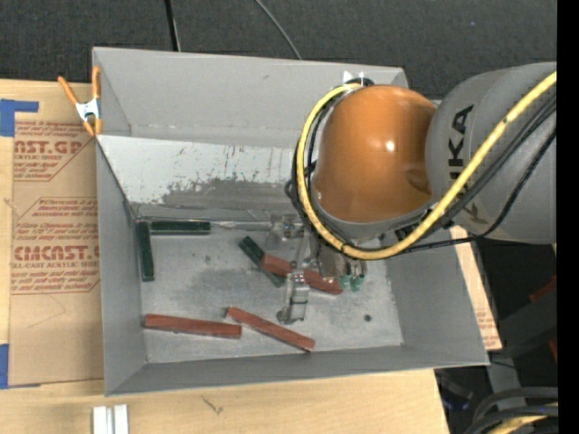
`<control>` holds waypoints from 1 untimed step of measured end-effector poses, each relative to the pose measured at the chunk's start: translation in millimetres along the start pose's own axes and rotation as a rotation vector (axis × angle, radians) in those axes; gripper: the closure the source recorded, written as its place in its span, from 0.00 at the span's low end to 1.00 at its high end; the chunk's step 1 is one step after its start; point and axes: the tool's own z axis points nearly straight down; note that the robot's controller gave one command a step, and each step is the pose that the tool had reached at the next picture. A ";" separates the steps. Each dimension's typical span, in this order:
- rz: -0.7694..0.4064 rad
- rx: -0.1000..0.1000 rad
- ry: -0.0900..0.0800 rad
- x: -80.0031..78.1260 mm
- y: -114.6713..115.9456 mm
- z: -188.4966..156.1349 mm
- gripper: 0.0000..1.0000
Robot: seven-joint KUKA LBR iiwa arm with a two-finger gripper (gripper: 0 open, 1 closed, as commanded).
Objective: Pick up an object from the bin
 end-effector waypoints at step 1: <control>0.000 0.000 0.000 0.0 0.0 0.0 0.00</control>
Offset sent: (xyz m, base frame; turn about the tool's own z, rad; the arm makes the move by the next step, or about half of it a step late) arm -0.0047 -0.0635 -0.1444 -0.0827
